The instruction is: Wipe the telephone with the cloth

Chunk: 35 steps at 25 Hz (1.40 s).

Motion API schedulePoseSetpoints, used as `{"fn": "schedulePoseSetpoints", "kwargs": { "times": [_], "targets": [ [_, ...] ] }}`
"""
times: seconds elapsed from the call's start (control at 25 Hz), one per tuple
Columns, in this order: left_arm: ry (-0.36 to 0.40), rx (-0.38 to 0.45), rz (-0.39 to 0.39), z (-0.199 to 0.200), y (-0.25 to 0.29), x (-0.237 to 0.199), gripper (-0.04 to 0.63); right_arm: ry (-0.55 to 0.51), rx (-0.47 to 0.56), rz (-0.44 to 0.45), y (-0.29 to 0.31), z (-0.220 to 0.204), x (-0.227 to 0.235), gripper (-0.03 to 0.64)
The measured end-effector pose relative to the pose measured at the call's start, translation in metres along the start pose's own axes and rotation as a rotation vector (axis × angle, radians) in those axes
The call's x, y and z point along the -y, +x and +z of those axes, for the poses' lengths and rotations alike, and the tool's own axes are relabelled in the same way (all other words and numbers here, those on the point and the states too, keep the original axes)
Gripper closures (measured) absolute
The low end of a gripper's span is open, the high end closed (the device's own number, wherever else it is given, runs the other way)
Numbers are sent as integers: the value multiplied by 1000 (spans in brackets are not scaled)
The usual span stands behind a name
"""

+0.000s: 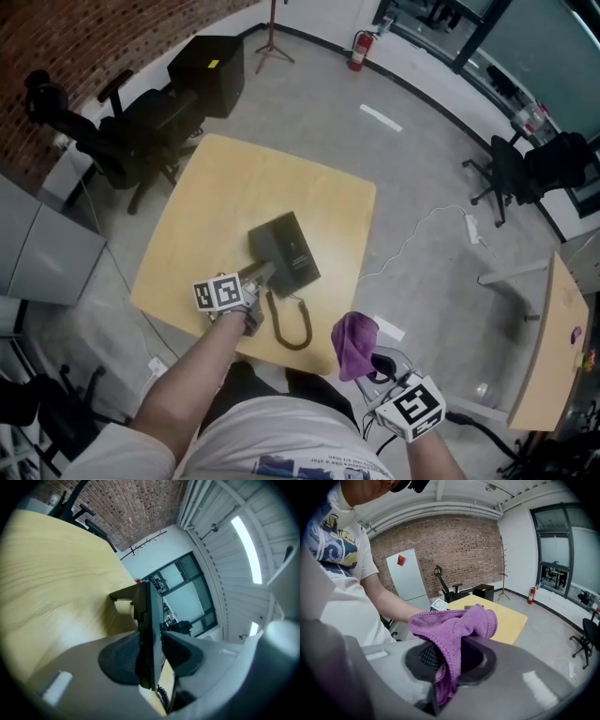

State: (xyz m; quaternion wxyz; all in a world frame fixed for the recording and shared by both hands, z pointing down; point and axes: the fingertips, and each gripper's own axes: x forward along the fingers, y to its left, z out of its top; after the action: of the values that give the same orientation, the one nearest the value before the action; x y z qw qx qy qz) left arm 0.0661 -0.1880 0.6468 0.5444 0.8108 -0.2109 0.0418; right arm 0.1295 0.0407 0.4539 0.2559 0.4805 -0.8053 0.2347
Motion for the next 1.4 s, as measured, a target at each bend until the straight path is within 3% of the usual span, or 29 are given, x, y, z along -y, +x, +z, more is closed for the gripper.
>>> {"fn": "schedulePoseSetpoints", "kwargs": {
  "times": [0.08, 0.4, 0.6, 0.88, 1.16, 1.4],
  "targets": [
    [-7, 4, 10, -1, 3, -2, 493, 4, -9, 0, -4, -6, 7, 572],
    [-16, 43, 79, 0, 1, 0, 512, -17, 10, 21, -7, -6, 31, 573],
    [-8, 51, 67, 1, -3, 9, 518, -53, 22, 44, 1, 2, 34, 573],
    [6, 47, -74, 3, -22, 62, 520, -67, 98, 81, 11, 28, 39, 573],
    [30, -27, -219, -5, -49, 127, 520, -114, 216, 131, 29, 92, 43, 574],
    [46, -43, -286, -10, -66, 157, 520, -113, 296, 194, 45, 140, 36, 574]
  ]
}}
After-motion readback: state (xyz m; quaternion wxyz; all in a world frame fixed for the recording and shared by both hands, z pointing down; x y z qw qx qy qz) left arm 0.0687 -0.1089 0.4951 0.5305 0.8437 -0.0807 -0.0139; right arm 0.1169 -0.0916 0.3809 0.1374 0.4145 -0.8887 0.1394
